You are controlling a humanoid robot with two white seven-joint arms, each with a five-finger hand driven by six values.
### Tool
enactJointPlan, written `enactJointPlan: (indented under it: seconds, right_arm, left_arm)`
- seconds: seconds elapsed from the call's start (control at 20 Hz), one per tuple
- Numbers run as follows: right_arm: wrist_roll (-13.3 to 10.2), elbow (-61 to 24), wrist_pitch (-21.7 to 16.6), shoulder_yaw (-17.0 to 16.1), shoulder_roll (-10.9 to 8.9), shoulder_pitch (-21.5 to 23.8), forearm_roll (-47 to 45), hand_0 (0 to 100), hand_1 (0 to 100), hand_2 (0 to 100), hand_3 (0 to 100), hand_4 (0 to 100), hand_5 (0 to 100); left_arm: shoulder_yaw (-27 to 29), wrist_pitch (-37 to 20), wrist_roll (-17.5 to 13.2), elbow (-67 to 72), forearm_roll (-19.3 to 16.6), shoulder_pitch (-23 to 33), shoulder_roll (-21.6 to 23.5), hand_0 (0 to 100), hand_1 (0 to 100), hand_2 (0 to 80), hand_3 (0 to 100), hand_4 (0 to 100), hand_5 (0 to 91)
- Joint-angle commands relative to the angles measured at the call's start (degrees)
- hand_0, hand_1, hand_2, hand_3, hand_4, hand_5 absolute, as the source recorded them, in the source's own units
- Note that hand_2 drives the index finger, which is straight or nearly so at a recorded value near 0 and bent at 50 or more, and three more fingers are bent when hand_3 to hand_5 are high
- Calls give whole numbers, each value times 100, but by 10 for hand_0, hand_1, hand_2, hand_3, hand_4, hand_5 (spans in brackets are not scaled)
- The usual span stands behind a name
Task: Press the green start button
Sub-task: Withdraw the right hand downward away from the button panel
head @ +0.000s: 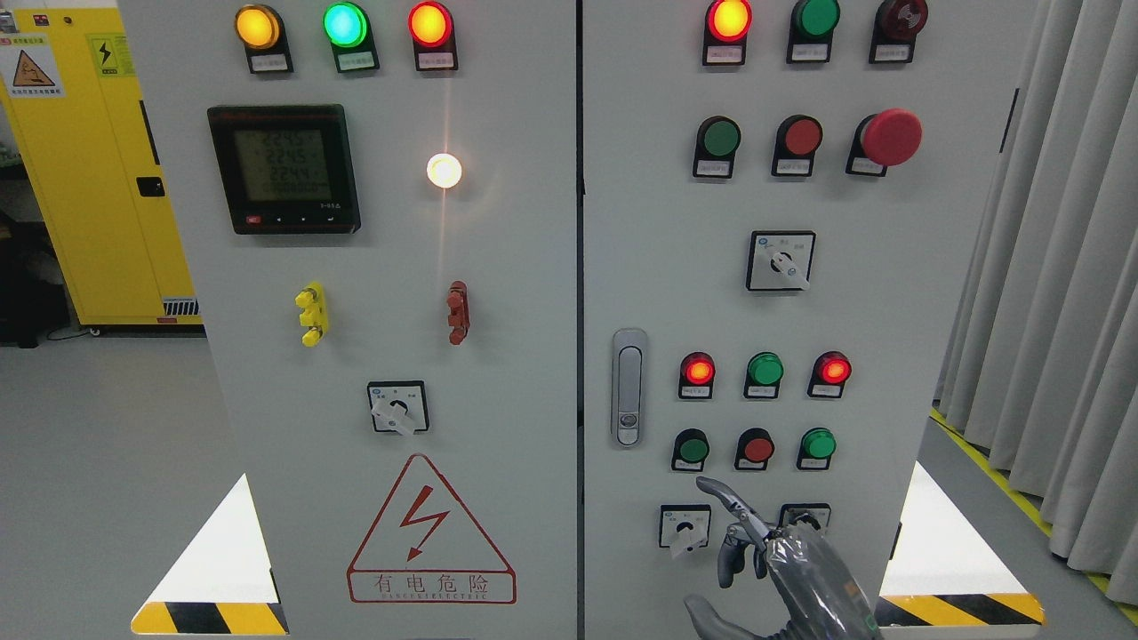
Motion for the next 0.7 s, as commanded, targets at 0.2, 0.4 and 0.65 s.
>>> enactJointPlan:
  seconds: [0.2, 0.4, 0.65]
  right_arm:
    - [295, -1245, 994, 340, -8, 842, -3130, 249, 344, 0, 0, 0, 0]
    - [304, -1245, 1057, 331, -16, 912, -3237, 244, 311, 0, 0, 0, 0]
    - [330, -1237, 1048, 331, -16, 938, -3246, 245, 310, 0, 0, 0, 0]
  left_arm:
    - [-4, 0, -3, -158, 0, -158, 0, 120, 556, 0, 0, 0, 0]
    - [4, 0, -3, -158, 0, -158, 0, 120, 556, 0, 0, 0, 0]
    - [-4, 0, -3, -158, 0, -158, 0, 120, 556, 0, 0, 0, 0]
